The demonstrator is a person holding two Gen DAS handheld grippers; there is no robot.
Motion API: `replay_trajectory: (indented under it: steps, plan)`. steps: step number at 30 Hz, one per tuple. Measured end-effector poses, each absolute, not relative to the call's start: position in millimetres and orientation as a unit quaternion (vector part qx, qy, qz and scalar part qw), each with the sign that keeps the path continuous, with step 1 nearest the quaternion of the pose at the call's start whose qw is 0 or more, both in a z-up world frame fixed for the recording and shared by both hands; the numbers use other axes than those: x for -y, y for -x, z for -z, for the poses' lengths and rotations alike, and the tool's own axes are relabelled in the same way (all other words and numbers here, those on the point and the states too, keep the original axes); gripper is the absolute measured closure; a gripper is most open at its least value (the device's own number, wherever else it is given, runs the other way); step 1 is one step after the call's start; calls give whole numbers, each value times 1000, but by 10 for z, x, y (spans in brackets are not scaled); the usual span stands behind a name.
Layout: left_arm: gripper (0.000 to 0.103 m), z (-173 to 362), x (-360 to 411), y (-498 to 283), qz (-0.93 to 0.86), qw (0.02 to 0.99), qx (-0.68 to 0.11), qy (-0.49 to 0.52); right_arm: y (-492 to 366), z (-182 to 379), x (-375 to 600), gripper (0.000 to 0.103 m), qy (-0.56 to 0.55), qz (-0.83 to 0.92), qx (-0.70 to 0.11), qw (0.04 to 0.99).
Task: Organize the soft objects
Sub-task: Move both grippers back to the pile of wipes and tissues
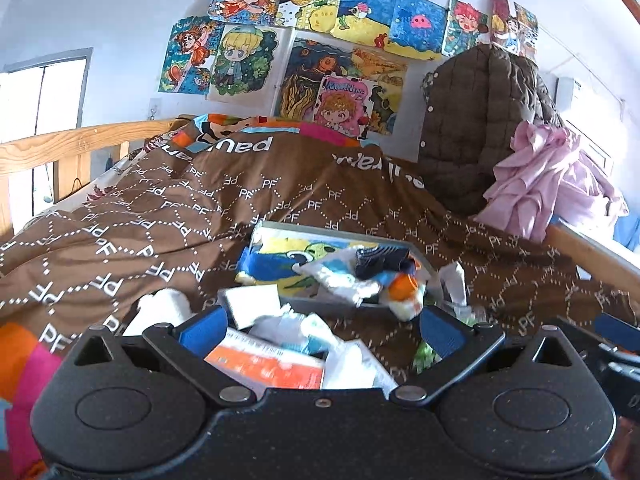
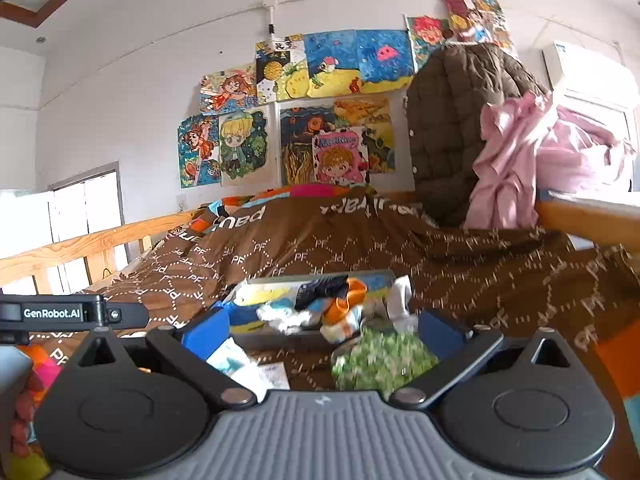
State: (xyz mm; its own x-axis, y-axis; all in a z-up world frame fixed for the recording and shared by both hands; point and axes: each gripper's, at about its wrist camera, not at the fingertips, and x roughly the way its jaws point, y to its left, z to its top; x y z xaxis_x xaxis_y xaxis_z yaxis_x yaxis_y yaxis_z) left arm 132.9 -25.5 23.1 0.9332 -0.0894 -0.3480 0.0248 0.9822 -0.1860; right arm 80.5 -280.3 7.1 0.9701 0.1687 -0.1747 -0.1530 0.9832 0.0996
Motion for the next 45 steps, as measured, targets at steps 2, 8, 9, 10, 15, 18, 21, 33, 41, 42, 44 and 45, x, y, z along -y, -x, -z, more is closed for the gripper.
replay_trajectory:
  steps: [2,8,9,10,15,18,21,33,41,42,44,45]
  plan:
    - [1,-209,252,-1254,32,980,-180,84,-748,-48,2794,0,-43,-83,-99,991]
    - [1,-175,265,-1053,40,980,-185,60,-609,-6,2666,0,-27,-105,-110,988]
    - [1,-171,260,-1039,42,979,-191,51,-589,1,2639,0,-21,-109,-111,988]
    - [1,-168,249,-1023,46,978,-197,41,-580,3,2609,0,-16,-112,-112,987]
    - [1,-138,128,-893,48,978,-204,8,-549,13,2459,0,7,-127,-116,985]
    - [1,-113,41,-841,42,977,-207,17,-559,32,2374,0,21,-138,-124,983]
    - [1,-65,-26,-811,34,977,-212,14,-579,59,2292,0,35,-150,-132,979]
    - [1,106,-288,-997,14,976,-217,10,-890,249,2097,0,31,-188,-183,964]
    - [1,242,-460,-1223,13,976,-219,12,-1187,394,2054,0,37,-177,-214,960]
    - [1,254,-466,-1240,13,976,-218,10,-1218,409,2048,0,37,-178,-216,959]
    - [1,277,-480,-1277,14,976,-218,6,-1256,430,2030,0,38,-184,-218,958]
    - [1,286,-487,-1293,15,976,-218,4,-1277,433,2028,0,38,-189,-218,957]
